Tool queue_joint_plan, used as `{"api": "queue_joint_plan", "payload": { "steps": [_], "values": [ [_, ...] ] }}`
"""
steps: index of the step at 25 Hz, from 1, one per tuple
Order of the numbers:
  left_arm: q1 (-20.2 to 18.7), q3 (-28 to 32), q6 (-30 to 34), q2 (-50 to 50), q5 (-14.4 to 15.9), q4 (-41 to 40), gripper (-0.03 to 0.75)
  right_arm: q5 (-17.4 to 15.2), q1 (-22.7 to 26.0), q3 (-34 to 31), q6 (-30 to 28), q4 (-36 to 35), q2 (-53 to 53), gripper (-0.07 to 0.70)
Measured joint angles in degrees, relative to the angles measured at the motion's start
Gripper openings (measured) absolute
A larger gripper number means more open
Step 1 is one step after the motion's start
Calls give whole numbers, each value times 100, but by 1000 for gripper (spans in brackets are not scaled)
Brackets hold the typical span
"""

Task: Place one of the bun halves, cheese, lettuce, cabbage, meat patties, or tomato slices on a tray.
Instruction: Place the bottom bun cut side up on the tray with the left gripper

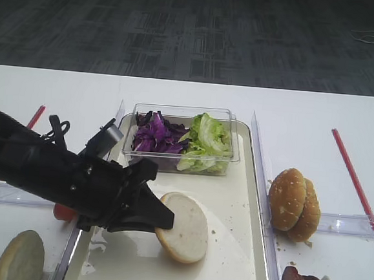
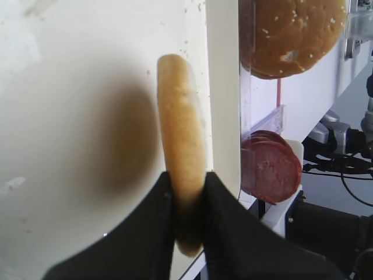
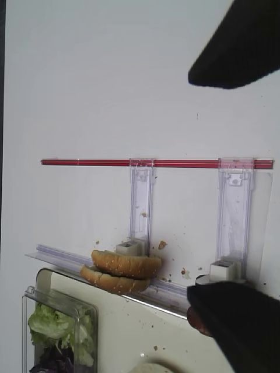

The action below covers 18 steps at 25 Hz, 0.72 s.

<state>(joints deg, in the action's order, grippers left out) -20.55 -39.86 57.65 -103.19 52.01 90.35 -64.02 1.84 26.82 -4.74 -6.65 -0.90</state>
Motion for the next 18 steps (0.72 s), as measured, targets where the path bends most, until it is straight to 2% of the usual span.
{"api": "queue_joint_plan", "payload": {
  "steps": [12, 18],
  "values": [
    [0, 0, 121, -130, -126, 12, 125, 0, 0, 0, 0, 0, 0, 660],
    [0, 0, 121, -130, -126, 12, 267, 0, 0, 0, 5, 0, 0, 659]
  ]
}}
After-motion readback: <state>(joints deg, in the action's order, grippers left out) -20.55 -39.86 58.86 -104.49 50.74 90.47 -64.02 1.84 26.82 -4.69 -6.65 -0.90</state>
